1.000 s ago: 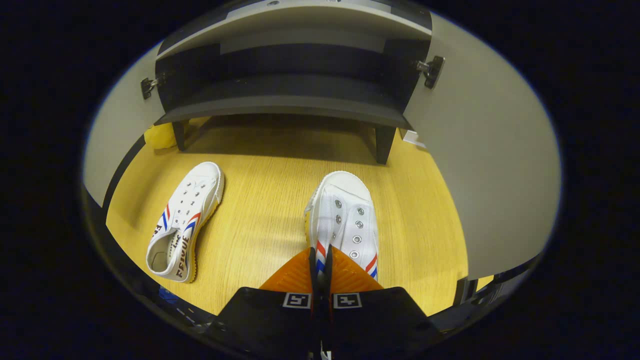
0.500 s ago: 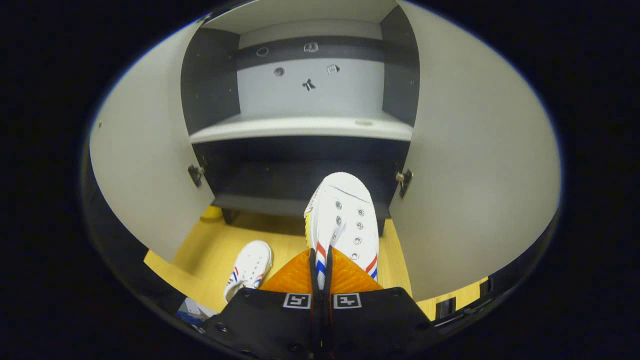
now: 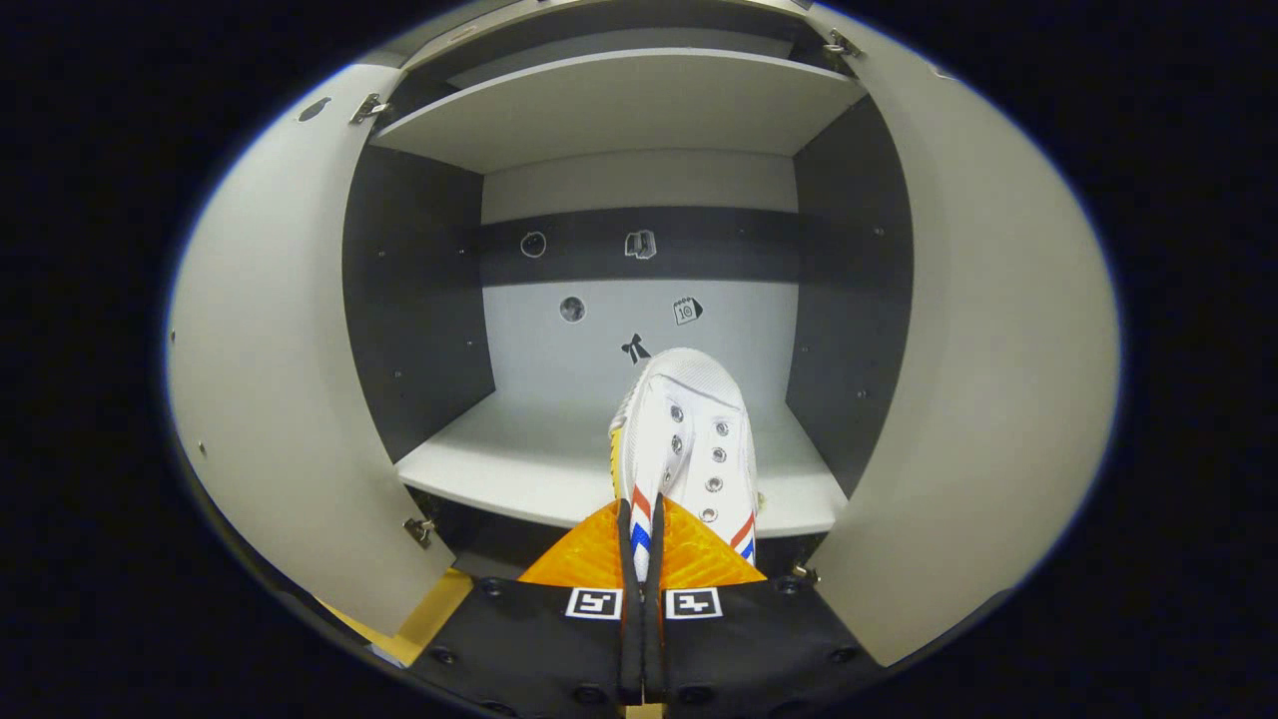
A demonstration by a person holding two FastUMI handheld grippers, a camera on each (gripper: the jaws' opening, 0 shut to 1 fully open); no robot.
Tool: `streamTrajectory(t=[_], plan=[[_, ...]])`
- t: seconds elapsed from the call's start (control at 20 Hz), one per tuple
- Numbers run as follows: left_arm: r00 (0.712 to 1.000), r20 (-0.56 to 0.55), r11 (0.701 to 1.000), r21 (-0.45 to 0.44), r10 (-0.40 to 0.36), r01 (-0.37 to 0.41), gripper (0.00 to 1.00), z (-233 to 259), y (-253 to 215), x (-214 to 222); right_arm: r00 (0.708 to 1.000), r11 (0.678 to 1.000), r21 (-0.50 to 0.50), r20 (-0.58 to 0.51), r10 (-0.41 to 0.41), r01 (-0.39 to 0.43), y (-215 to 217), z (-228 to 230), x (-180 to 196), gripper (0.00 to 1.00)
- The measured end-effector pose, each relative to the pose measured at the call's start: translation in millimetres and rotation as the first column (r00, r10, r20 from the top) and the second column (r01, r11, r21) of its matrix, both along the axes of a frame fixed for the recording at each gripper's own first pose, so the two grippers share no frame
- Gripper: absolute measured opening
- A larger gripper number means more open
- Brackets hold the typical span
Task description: Grab one shoe with the right hand and put it into the shoe cabinet, grab the other shoe with the left hand and put it into the shoe cabinet; then close the right door with the right hand and the left door with the left hand.
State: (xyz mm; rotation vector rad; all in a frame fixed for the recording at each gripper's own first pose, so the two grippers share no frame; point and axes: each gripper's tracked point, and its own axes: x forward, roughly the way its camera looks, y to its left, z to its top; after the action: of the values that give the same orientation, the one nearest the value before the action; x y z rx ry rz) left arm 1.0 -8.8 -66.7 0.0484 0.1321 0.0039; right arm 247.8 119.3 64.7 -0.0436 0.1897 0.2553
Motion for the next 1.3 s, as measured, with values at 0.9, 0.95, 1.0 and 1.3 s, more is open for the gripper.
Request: streamTrajectory(t=[0.9,0.95,1.0,1.3], plan=[[0.945,-0.016,0.945,-0.032,0.326,-0.327,0.95,-2.0,4.1,35.2,0.999,1.000,-0.015,-0.044,-0.015,0.014,36.4,-3.8,188.6,0.02],[0.942,-0.020,0.942,-0.027,0.335,-0.335,0.95,-2.0,5.5,34.0,0.999,1.000,-0.021,-0.049,-0.015,0.014,38.7,-6.9,191.4,0.02],[0.940,-0.026,0.940,-0.021,0.340,-0.341,0.94,-4.1,6.6,33.6,0.998,1.000,-0.024,-0.060,-0.010,0.009,41.9,-11.1,193.5,0.02],[0.940,-0.057,0.942,0.001,0.336,-0.336,0.94,-12.1,4.2,25.0,0.992,1.000,-0.023,-0.125,-0.017,0.014,50.6,-32.7,208.0,0.08]])
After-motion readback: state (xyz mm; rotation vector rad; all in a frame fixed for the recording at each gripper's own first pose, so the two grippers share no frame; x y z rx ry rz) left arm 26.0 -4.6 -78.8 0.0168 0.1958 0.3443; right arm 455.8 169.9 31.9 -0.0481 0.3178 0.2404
